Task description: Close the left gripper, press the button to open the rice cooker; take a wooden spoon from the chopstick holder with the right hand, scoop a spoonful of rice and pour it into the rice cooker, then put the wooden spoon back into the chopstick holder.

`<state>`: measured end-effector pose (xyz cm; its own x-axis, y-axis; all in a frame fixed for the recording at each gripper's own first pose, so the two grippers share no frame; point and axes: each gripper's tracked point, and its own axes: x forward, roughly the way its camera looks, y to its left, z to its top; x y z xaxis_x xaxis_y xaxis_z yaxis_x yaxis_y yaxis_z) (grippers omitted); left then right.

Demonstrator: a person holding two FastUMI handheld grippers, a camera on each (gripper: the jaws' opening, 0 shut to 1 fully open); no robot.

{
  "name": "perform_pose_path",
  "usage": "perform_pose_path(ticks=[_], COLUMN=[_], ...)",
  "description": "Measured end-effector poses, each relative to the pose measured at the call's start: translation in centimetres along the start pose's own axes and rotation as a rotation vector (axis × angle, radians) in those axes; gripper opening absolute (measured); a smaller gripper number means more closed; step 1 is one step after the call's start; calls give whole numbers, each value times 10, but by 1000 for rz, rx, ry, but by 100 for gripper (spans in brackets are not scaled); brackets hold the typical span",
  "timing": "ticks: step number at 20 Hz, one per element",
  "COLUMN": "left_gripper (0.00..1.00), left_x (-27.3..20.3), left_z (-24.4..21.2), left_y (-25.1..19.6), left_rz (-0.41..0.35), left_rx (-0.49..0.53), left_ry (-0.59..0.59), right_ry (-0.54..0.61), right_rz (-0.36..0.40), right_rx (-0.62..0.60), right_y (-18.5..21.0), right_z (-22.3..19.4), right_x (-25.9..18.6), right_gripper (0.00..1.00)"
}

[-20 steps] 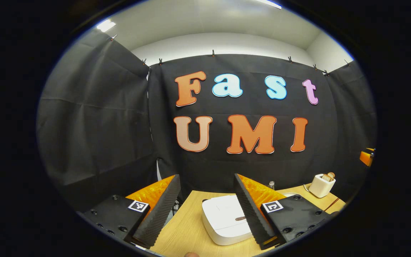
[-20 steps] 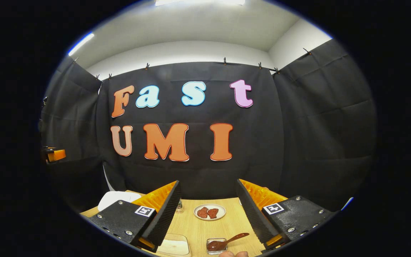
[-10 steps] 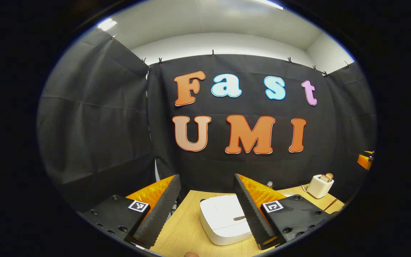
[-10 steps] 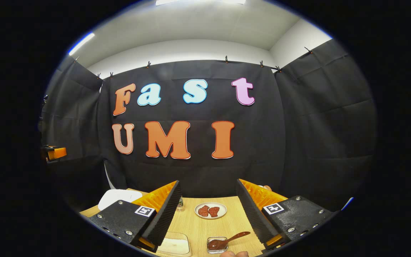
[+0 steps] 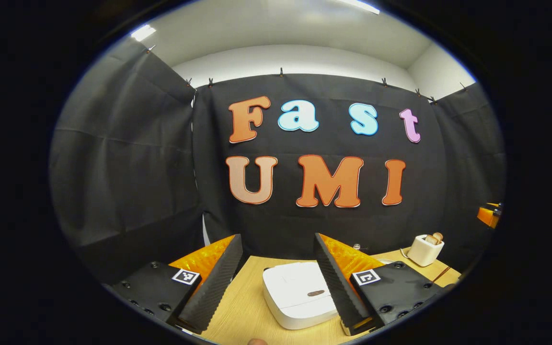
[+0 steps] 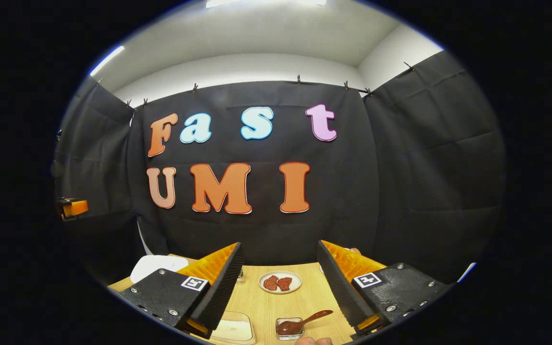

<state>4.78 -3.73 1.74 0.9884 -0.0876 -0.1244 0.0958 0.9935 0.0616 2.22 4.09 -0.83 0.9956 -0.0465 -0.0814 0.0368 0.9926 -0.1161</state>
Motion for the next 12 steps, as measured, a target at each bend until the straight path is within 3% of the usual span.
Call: perform_pose_path(ticks=[2,3,4,6,7,9,10,12], left_gripper=[99,99,100,100,100,100,100,100], left_x=[-1,-1,0,0,1,3,3,6], left_z=[-2,-2,-4,-4,-5,-8,-8,-5], left_y=[-2,-3,-4,-1,-2,-6,-4,-1], left_rz=[-7,-10,-11,3,2,0,5,30], left_rx=[-4,-7,-8,-2,-1,-11,-16,-36], left_ry=[5,7,8,5,6,13,11,-3], right_ry=[0,2,3,5,9,21,23,27], right_rz=[2,5,9,12,12,12,13,6], right_rx=[-5,-4,-5,-8,-7,2,2,-9], right_y=[2,3,5,4,3,3,3,0], right_z=[-1,-2,-3,-4,-6,-10,-11,-13], right_x=[-2,-2,-2,-2,-1,-1,-1,1], right_gripper=[95,100,95,100,95,100,95,95])
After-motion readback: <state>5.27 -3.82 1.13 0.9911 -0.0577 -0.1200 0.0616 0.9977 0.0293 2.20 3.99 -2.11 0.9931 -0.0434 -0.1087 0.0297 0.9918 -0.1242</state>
